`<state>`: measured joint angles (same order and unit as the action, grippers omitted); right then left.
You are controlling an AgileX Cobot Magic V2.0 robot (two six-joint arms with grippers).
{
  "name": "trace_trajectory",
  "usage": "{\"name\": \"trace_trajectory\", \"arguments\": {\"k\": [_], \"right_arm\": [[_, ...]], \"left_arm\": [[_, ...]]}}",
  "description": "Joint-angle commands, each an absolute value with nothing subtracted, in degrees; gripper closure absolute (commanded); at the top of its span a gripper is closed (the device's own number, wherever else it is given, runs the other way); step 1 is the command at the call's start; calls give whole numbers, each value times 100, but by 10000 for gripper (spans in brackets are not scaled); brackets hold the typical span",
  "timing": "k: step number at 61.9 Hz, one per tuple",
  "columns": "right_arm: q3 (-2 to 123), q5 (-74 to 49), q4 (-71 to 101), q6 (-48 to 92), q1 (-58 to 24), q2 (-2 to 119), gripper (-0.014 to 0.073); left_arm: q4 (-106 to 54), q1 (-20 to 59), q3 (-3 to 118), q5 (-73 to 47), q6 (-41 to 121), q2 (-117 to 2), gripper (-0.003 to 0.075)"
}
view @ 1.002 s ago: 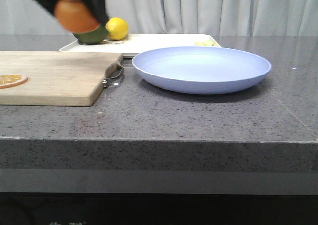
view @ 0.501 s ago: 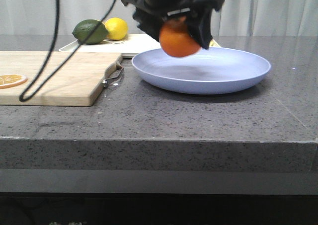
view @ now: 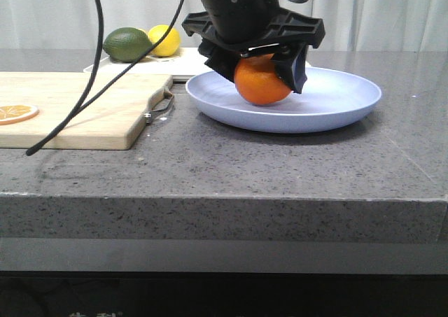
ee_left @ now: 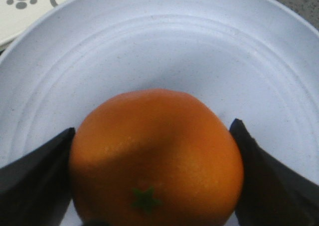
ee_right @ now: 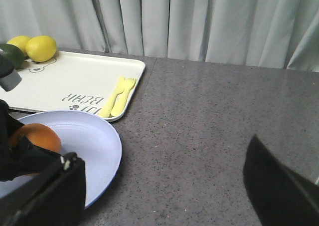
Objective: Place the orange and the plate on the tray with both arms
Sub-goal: 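Lift the orange with the left gripper and lower it onto the blue plate, then open the left gripper and raise it away from the plate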
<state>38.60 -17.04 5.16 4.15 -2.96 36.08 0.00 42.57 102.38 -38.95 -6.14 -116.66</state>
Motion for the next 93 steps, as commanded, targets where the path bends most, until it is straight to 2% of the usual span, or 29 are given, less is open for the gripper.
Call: {"name": "trace_trajectory", "arguments": {"k": [1, 23, 36, 51, 59, 71, 77, 93], "right_arm": [[4076, -1273, 526, 436, -294, 3626, -51], [4070, -1304, 526, 436, -294, 3626, -51], [4070, -1309, 526, 436, -294, 3626, -51], [4070, -1309, 526, 436, -294, 3626, -51], [4070, -1309, 526, 436, -294, 3626, -51], [4070, -1309, 526, 436, -294, 3626, -51], [4070, -1309, 526, 436, -294, 3626, -51], [4070, -1309, 526, 436, -294, 3626, -51]], "left_arm": [[-135, 4316, 10419, -3536, -622, -11312, 185], [-228, 4316, 10419, -3643, -716, -11312, 93], [-171, 4316, 10491, -3718, -714, -11274, 93], [234, 4305, 11446, -4580, -704, -11036, 111], [330, 4305, 11977, -5444, -665, -11026, 221], [340, 4305, 12305, -6164, -665, -11026, 584], [340, 4305, 12416, -6440, -665, -11026, 729], [372, 4305, 12614, -7306, -665, -11026, 738]]}}
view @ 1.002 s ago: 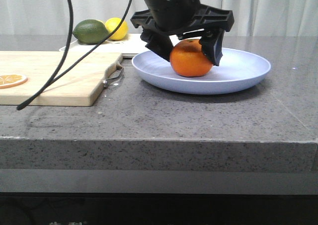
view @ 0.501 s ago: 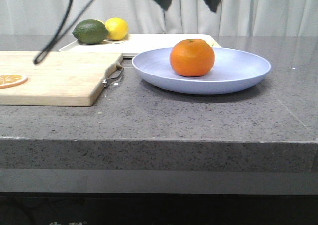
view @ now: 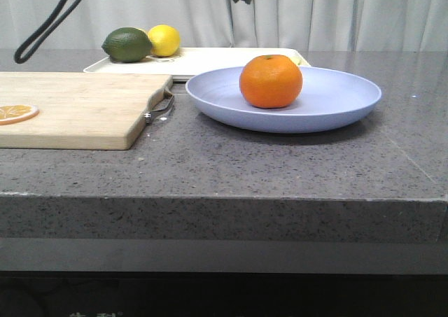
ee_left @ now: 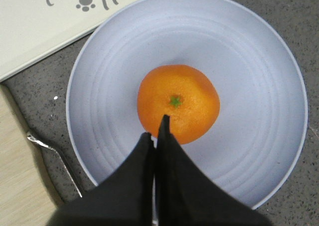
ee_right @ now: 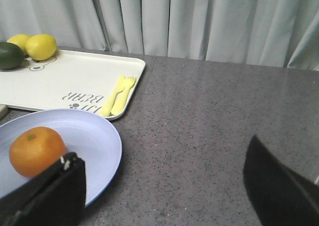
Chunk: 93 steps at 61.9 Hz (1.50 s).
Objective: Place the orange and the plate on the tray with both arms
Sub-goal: 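Open the left gripper and raise it away from the plate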
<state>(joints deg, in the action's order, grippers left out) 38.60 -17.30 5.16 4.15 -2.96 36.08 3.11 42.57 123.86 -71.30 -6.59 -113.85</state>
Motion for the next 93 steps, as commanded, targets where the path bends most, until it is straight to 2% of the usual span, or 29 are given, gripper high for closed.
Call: {"name": "trace_trajectory", "arguments": {"k": [1, 20, 31, 48, 69, 80, 93], "right_arm": [[4070, -1309, 526, 436, -294, 3626, -51], [4070, -1322, 526, 436, -294, 3626, -51], [4070, -1335, 526, 436, -294, 3626, -51], [4070, -1354, 526, 436, -294, 3626, -51], [4070, -1343, 526, 436, -294, 3626, -51], [4070, -1339, 526, 436, -294, 3631, -51], [4076, -1407, 666, 431, -294, 3830, -51]], "left_arm": [[392, 4305, 12630, -7334, -665, -11026, 738], [540, 4280, 12609, -7334, -665, -10767, 738], [926, 4004, 11911, -7334, -747, -10152, 738], [926, 2700, 10017, -7219, -1045, -8658, 738], [926, 1131, 7507, -6238, -1319, -6611, 738], [905, 708, 6211, -5713, -1332, -5460, 738], [905, 642, 4788, -4814, -1286, -3824, 738]]}}
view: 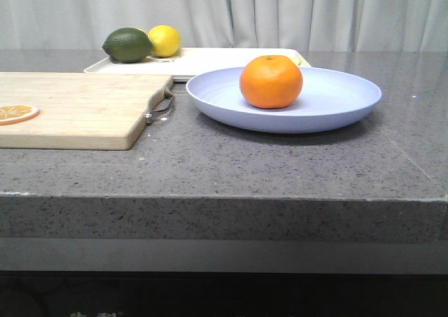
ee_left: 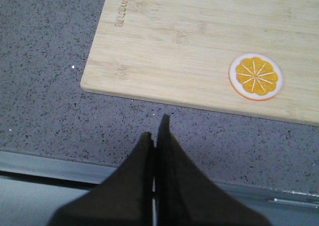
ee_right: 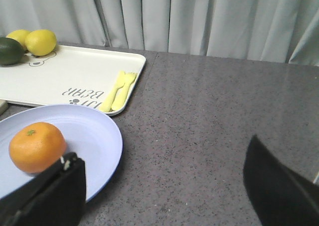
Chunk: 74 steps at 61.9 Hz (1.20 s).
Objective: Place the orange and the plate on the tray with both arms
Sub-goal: 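Open the left gripper and raise it away from the plate, then lower the right gripper to the plate rim nearest it and grasp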
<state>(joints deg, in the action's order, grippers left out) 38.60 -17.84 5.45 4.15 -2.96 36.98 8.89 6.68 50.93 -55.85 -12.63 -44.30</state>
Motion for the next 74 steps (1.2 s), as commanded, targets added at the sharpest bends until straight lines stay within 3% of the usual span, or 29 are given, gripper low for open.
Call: {"name": "trace_trajectory", "arguments": {"k": [1, 31, 54, 74], "right_arm": [[4077, -1436, 707, 431, -294, 3852, -51], [4212, -1706, 1421, 431, -294, 5312, -51], [5721, -2668, 2197, 453, -318, 7402, -46], [6868, -2893, 2360, 453, -799, 8963, 201]], "left_arm": [[905, 655, 4644, -4740, -1288, -3703, 738], [891, 655, 2632, -3122, -1288, -58, 738], [891, 655, 2473, -2862, -1288, 91, 738], [891, 655, 2473, -2862, -1288, 91, 738]]}}
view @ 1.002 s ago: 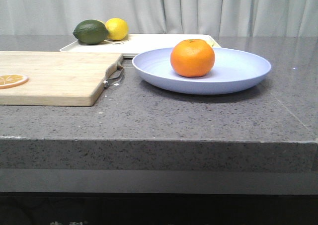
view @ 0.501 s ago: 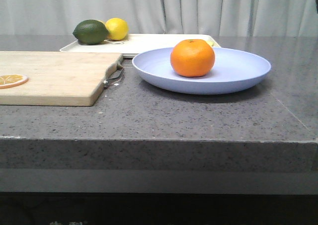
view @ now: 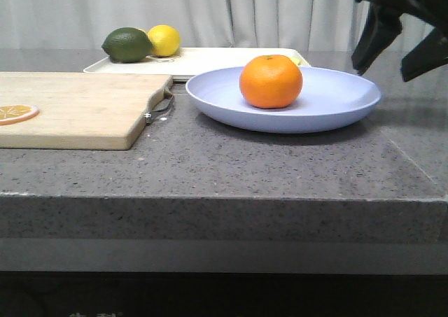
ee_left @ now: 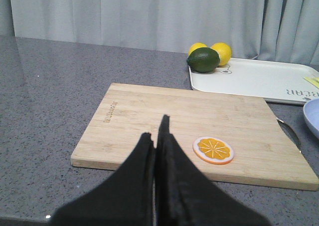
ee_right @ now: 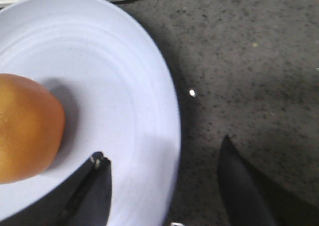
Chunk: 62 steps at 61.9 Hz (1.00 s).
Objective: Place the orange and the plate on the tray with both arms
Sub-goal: 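Lower the right gripper to the plate rim nearest it and grasp, then lift the plate with the right gripper and slide it onto the white tray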
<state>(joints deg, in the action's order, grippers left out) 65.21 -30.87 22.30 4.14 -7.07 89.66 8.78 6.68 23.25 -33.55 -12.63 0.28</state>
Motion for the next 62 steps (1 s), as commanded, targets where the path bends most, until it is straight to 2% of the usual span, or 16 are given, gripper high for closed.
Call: {"name": "trace_trajectory", "arguments": {"k": [1, 10, 17, 26, 33, 44, 62], "right_arm": [[6890, -2880, 2360, 453, -813, 9011, 206], [7019, -2875, 2441, 453, -819, 9265, 248], [7051, -2914, 2441, 453, -819, 9366, 321], [7051, -2914, 2441, 453, -819, 9385, 496], [7058, -2924, 2441, 453, -810, 9385, 666], [7371, -3371, 2566, 453, -730, 9385, 653], [8731, -4281, 3158, 448, -451, 9674, 653]], "left_arm": [[891, 655, 2473, -2862, -1288, 91, 738], [891, 655, 2473, -2862, -1288, 91, 738], [891, 655, 2473, -2833, -1288, 91, 738], [891, 655, 2473, -2833, -1288, 91, 738], [891, 655, 2473, -2833, -1288, 91, 738], [891, 655, 2473, -2833, -1288, 91, 738], [891, 655, 2473, -2833, -1288, 91, 738]]}}
